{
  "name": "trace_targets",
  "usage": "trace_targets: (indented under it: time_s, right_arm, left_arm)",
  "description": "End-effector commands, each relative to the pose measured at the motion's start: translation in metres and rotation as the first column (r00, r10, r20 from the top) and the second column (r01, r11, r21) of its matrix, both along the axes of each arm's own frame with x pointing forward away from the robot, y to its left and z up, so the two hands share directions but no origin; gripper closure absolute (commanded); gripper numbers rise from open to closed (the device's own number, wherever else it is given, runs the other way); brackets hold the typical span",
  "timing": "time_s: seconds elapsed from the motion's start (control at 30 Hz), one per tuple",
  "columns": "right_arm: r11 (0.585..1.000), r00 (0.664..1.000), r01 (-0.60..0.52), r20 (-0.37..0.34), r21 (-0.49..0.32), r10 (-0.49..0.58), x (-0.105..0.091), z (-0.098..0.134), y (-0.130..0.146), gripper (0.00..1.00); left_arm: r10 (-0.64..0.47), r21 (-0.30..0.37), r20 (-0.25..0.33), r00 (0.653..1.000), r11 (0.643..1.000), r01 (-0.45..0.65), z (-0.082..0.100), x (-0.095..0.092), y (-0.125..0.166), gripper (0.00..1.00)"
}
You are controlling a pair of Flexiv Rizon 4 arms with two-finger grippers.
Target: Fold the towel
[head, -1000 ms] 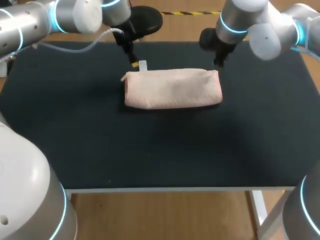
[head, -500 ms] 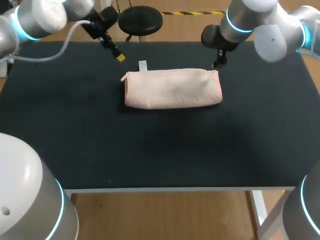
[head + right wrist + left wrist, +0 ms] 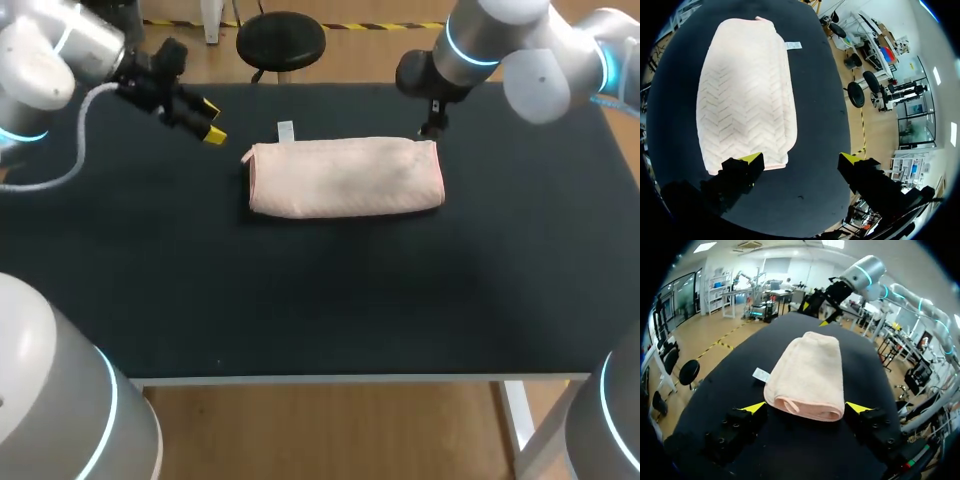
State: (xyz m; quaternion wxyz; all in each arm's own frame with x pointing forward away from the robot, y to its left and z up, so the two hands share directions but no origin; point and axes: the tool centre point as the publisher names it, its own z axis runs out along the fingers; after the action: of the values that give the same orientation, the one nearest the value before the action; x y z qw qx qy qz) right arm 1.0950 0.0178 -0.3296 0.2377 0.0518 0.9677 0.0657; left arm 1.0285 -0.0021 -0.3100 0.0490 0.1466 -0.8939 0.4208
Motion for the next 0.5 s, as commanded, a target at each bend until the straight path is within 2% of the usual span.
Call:
trace_targets:
  time_s: [0.03, 0.33, 0.5]
  right_arm:
    - [1.000, 1.000, 0.013, 0.005, -0.007, -0.013, -0.001, 0.003, 0.001, 0.00]
    - [0.999, 0.999, 0.046, 0.013, 0.008, -0.046, -0.001, 0.012, 0.003, 0.00]
    - [0.997, 0.997, 0.075, -0.019, 0.019, -0.075, -0.001, 0.019, 0.005, 0.00]
  left_arm:
    - [-0.035, -0.074, -0.001, 0.999, 0.997, 0.035, -0.005, -0.001, 0.008, 0.00]
    - [-0.077, -0.032, 0.048, 0.996, 0.996, 0.079, -0.002, -0.016, 0.011, 0.00]
    - [-0.074, -0.021, 0.077, 0.994, 0.997, 0.076, -0.002, -0.023, 0.012, 0.00]
